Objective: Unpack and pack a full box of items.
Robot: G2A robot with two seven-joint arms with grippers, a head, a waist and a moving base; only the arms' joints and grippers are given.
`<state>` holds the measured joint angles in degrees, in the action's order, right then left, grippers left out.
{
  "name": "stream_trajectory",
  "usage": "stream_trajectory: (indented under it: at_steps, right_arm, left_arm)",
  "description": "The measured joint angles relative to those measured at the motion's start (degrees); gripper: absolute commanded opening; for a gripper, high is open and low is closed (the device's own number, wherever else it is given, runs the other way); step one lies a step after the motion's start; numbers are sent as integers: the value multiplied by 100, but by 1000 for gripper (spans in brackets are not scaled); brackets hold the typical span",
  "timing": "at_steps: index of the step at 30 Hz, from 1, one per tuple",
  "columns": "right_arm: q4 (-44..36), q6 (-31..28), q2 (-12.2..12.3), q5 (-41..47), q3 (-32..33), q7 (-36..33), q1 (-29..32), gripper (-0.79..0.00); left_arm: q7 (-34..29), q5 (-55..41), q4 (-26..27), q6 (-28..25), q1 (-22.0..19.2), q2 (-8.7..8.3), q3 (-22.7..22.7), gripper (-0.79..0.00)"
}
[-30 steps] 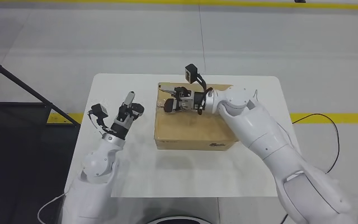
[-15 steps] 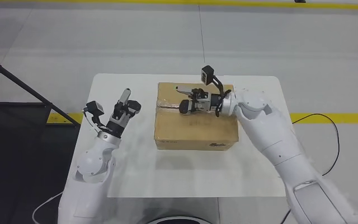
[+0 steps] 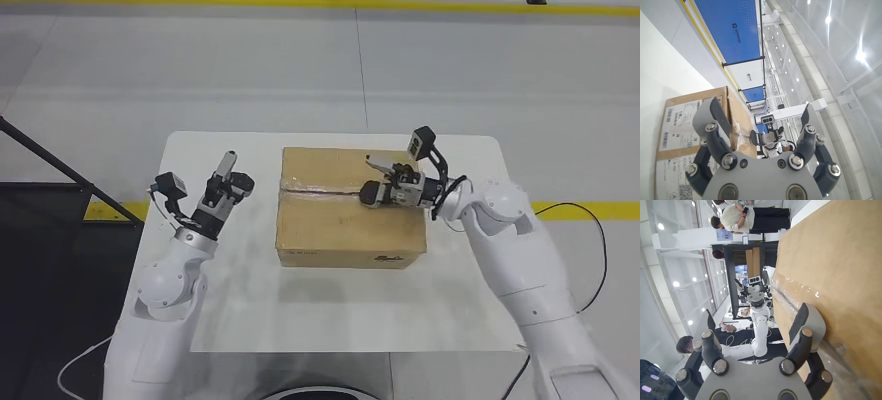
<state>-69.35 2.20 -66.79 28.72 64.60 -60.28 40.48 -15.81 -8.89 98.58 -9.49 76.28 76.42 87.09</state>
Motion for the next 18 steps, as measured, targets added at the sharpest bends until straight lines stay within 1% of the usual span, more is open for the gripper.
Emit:
stream_trajectory:
  at_steps: [8, 18]
  right_arm:
    - [-70, 75, 146, 4, 528, 66, 308, 0]
    - [-45, -13, 304, 139, 1106, -125, 654, 0]
  left_arm:
    - [49, -4, 46, 25, -14, -8, -21, 0]
    - [108, 50, 85, 74, -56, -15, -101, 0]
